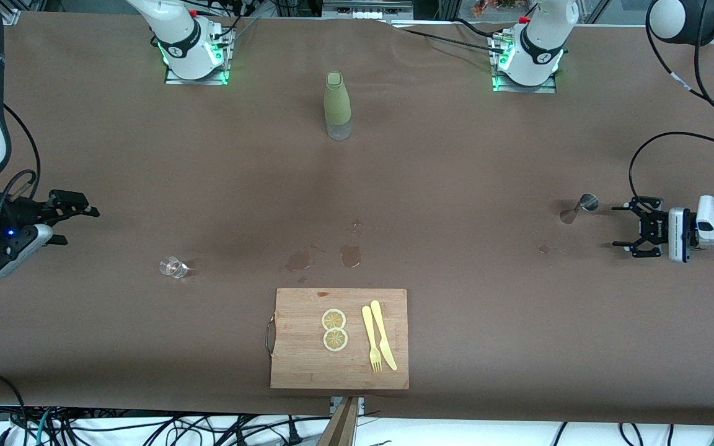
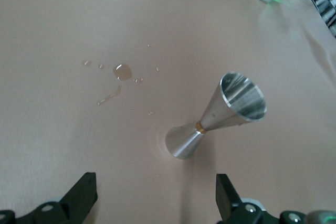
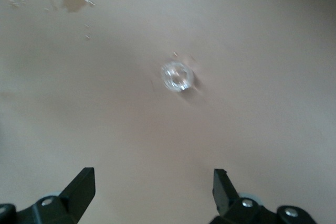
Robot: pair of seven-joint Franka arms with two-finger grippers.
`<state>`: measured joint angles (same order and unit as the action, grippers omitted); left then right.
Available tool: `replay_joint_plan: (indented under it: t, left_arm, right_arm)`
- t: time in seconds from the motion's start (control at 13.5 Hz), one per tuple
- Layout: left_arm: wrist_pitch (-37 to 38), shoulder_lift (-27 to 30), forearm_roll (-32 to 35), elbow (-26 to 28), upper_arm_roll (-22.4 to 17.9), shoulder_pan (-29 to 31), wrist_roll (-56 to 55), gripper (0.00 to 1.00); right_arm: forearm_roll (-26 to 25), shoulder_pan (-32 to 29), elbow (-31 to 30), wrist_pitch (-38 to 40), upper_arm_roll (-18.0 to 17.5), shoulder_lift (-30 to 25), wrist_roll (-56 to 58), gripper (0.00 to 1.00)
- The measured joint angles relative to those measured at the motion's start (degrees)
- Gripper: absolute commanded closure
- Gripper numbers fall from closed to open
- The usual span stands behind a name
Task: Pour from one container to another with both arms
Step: 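Reach the right gripper to the glass beaker while the left gripper reaches the jigger, then close the right gripper on the beaker while the left gripper grasps the jigger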
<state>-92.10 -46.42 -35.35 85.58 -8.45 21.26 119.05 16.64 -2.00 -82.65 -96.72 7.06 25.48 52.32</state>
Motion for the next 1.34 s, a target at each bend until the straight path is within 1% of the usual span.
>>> replay_joint_plan:
  t: [0.15, 0.37, 0.45, 0.52, 0.67, 0.89, 1.11, 1.34]
  left_arm:
    - [-0.22, -1.36, -2.36, 0.22, 0.00, 0.18, 7.27, 0.00]
    - [-0.09, -2.13, -3.85, 1.06, 0.10, 0.99, 16.71, 0.00]
    - [0.19, -2.20, -4.48, 1.58, 0.13, 1.25, 19.66, 0.00]
    - [0.86, -2.34, -4.84, 2.03, 0.13, 1.47, 22.11, 0.00]
    - [3.26, -2.92, -5.03, 2.73, 0.19, 1.76, 25.04, 0.00]
    - [6.82, -3.62, -5.56, 3.17, 0.38, 1.89, 27.80, 0.00]
    - [8.38, -3.98, -6.63, 3.24, 0.57, 2.00, 29.76, 0.00]
    - [8.67, -4.61, -7.56, 3.36, 1.31, 2.02, 30.82, 0.00]
  right_arm:
    - [3.97, -0.04, -0.72, -2.92, 0.02, 1.05, 6.99, 0.00]
    - [9.80, -0.23, -2.26, -5.55, 0.10, 2.20, 17.12, 0.00]
    - [13.02, -0.53, -3.03, -6.04, 0.22, 2.96, 21.61, 0.00]
    - [17.39, -1.32, -3.94, -6.31, 0.27, 4.23, 27.41, 0.00]
    - [25.85, -3.62, -5.95, -6.53, 0.48, 7.70, 39.60, 0.00]
    - [34.96, -6.97, -7.70, -6.63, 0.53, 13.21, 55.27, 0.00]
    - [41.93, -8.29, -7.78, -6.63, 0.52, 16.83, 65.77, 0.00]
    - [46.27, -9.03, -7.79, -6.42, 0.51, 19.36, 72.12, 0.00]
